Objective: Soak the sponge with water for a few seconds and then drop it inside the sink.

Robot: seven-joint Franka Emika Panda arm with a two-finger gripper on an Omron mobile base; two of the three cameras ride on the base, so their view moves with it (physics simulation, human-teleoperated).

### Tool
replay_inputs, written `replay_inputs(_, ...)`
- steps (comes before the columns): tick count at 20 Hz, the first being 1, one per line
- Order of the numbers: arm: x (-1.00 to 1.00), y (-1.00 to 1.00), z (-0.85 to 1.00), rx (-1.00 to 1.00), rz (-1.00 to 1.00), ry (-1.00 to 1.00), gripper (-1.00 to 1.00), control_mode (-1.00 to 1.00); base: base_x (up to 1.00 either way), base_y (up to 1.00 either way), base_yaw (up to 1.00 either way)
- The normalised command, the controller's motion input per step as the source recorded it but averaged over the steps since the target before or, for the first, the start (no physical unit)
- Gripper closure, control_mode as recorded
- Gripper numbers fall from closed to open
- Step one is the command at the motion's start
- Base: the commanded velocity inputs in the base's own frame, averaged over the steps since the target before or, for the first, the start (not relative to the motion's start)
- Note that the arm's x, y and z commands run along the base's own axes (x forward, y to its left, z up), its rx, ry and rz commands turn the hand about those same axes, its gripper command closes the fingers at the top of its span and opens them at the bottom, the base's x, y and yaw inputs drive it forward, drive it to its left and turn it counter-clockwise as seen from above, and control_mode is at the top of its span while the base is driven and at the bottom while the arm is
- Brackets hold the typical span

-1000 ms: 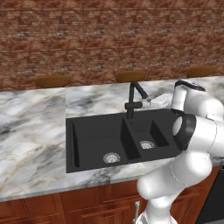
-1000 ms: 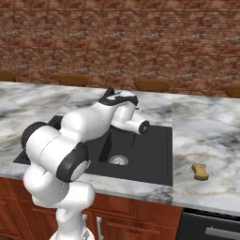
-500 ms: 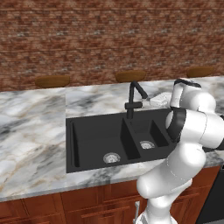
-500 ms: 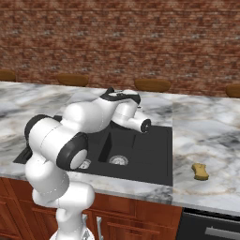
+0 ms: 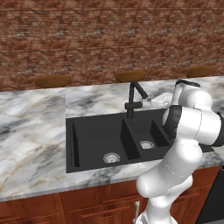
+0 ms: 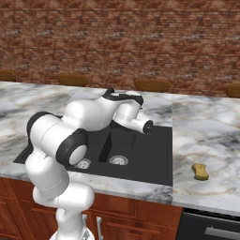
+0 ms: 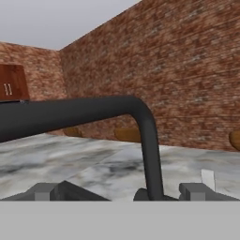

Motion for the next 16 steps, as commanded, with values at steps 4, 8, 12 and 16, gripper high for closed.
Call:
replay_inputs(4, 0.00, 0.13, -0.08, 0.00, 0.00, 0.00, -1.00, -1.00, 0.00, 0.00, 0.00)
replay_inputs(8, 0.00, 0.16, -0.18, 0.00, 0.00, 0.00, -1.00, -1.00, 0.00, 0.00, 0.00)
replay_inputs(12, 0.06, 0.08, -0.17, 0.00, 0.00, 0.00, -1.00, -1.00, 0.00, 0.00, 0.00)
replay_inputs(16, 0.08, 0.00, -0.09, 0.00, 0.00, 0.00, -1.00, -1.00, 0.00, 0.00, 0.00)
